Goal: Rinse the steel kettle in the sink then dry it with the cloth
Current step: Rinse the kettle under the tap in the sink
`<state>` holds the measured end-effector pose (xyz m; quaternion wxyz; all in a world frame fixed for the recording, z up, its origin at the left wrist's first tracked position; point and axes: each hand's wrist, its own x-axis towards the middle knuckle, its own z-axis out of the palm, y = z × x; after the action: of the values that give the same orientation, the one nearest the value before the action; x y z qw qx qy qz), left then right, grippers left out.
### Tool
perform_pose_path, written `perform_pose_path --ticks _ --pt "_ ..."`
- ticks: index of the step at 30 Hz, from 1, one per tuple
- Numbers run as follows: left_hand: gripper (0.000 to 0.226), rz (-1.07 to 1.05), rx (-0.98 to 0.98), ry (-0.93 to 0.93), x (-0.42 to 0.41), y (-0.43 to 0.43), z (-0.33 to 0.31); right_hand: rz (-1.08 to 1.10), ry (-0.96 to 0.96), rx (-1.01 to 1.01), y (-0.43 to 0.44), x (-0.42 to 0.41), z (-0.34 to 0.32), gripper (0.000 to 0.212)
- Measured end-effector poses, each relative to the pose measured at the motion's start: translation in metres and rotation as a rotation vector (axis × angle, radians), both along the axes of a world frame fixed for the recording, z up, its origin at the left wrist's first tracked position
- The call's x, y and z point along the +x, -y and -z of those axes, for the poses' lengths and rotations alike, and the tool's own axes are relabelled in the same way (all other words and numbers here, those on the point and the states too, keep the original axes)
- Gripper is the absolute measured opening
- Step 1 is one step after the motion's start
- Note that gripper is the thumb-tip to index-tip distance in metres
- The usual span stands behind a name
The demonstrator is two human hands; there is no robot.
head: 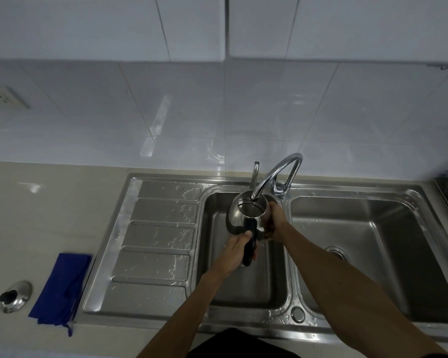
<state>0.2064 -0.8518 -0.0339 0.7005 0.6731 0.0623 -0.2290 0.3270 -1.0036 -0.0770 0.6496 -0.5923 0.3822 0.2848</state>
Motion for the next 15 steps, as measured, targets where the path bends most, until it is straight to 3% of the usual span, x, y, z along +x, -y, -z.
perform_pose_path --ticks 15 --pt "0.048 0.008 -0.01 -0.016 -0.001 -0.002 0.004 -0.022 -0.002 0.013 -0.001 -0.001 -0.003 0.05"
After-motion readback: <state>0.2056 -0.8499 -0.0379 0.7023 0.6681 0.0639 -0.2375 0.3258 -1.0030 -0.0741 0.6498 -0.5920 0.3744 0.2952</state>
